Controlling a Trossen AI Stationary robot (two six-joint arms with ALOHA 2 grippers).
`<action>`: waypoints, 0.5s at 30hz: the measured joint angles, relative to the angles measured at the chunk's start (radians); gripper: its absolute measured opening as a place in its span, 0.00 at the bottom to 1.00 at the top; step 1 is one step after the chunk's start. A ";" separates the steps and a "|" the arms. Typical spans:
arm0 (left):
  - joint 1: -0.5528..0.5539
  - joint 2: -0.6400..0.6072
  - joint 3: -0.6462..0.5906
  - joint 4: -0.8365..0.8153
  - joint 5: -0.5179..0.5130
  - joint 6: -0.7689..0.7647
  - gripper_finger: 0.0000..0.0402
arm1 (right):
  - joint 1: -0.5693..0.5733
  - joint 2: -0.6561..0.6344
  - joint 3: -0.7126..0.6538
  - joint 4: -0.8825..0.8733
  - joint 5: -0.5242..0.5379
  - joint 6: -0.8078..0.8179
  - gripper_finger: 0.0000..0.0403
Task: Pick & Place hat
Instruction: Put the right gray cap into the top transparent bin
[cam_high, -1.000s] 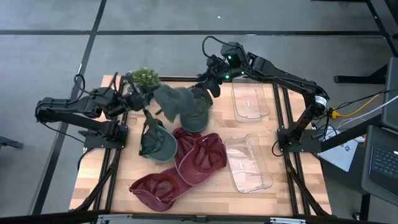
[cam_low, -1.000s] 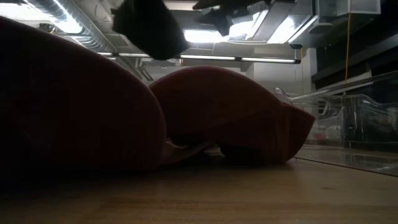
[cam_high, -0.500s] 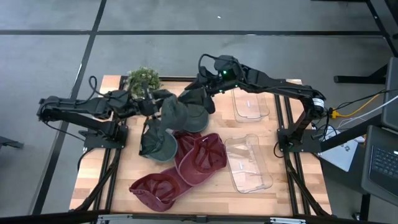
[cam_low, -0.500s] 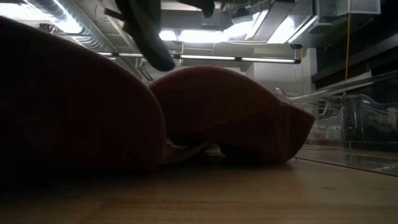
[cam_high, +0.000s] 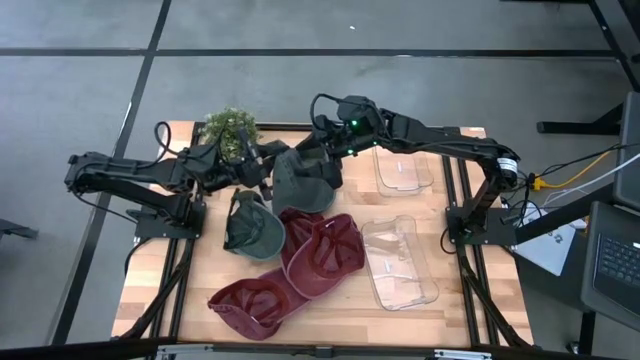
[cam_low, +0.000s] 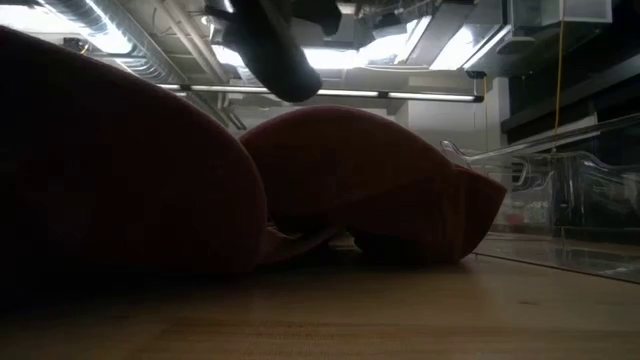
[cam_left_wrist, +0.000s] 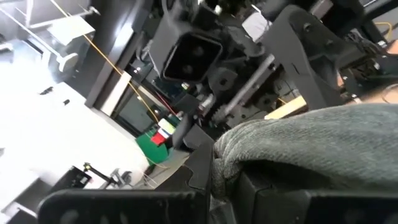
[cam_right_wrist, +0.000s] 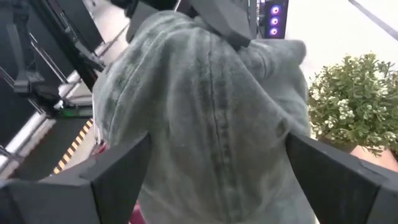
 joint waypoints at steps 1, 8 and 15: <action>0.000 0.007 0.000 0.019 -0.001 0.011 0.06 | 0.000 0.003 0.000 0.012 0.000 0.020 0.92; 0.012 0.059 0.000 0.081 0.002 0.034 0.06 | 0.001 0.036 0.000 0.068 -0.066 0.053 0.92; 0.012 0.034 0.000 0.079 -0.043 0.066 0.07 | 0.002 0.037 0.000 0.043 -0.067 0.029 0.77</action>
